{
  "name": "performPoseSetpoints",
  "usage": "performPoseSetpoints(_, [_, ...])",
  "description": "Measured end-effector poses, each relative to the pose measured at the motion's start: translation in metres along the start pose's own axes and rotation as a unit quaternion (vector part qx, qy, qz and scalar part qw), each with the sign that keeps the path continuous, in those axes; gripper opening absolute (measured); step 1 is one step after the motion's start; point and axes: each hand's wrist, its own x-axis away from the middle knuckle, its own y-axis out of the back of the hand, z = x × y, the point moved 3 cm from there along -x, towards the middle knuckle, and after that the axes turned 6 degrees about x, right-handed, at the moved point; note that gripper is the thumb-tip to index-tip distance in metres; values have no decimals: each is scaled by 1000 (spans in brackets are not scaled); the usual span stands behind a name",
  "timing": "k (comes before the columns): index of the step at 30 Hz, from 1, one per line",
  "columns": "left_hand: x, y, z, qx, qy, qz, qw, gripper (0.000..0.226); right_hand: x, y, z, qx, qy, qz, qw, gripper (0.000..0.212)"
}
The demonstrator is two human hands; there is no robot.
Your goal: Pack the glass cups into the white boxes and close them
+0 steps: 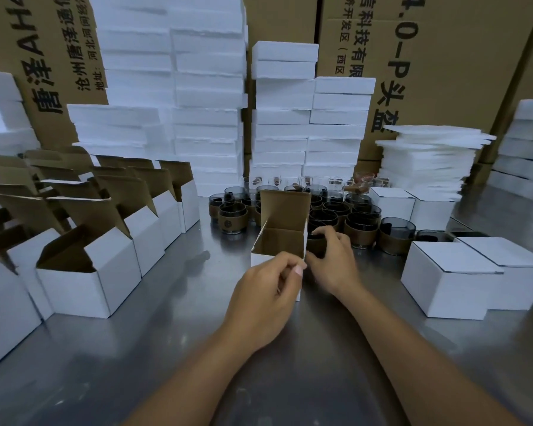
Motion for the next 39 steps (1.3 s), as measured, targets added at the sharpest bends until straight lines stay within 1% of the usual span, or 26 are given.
performPoseSetpoints(2, [1,-2,3,0,13,25,1000,18,0,1,-1,-8,-1,-26,1000,35])
performPoseSetpoints(5, [2,-3,7,-8,25,46,999,23,4,5,-4,-12,-4,-66,998,42])
performPoseSetpoints(9, [4,-3,8,-40,20,65,997,24,16,14,-8,-38,-5,-84,996,39])
performPoseSetpoints(11, [4,0,7,-23,30,61,997,20,26,24,-6,-111,-23,-114,987,40])
performPoseSetpoints(14, [4,4,6,37,68,34,996,18,43,44,3,-246,-49,-162,954,55])
performPoseSetpoints(16, [4,7,5,108,104,21,989,19,56,50,12,-338,-57,-147,928,62])
performPoseSetpoints(17, [5,7,3,154,124,19,980,19,63,49,15,-383,-57,-130,913,61])
performPoseSetpoints(19, [6,7,0,240,164,23,956,19,74,44,20,-452,-62,-90,885,52])
performPoseSetpoints(21, [8,6,-3,299,191,34,934,19,84,38,22,-470,-66,-53,879,46])
performPoseSetpoints(23, [10,6,-5,333,208,52,918,19,90,35,22,-461,-55,-29,885,43])
performPoseSetpoints(24, [11,6,-5,337,210,65,916,22,92,34,22,-457,-47,-17,888,41])
performPoseSetpoints(26, [14,6,-6,335,212,91,913,34,95,33,22,-448,-37,6,893,41])
performPoseSetpoints(28, [17,6,-6,335,220,106,910,44,96,32,23,-440,-31,26,897,48])
performPoseSetpoints(29, [17,6,-6,337,223,109,908,45,96,32,24,-439,-30,34,897,55])
performPoseSetpoints(31, [18,5,-5,339,228,108,906,47,97,32,25,-437,-30,46,898,72])
performPoseSetpoints(32, [18,5,-5,340,229,107,906,47,98,32,25,-433,-29,53,899,77])
performPoseSetpoints(33, [18,5,-5,339,229,105,906,47,98,32,25,-428,-25,61,901,78])
performPoseSetpoints(36, [17,4,-3,324,225,101,913,47,99,31,25,-419,-10,78,905,70])
performPoseSetpoints(39, [15,5,-2,318,218,91,918,35,97,31,23,-433,-32,75,898,72])
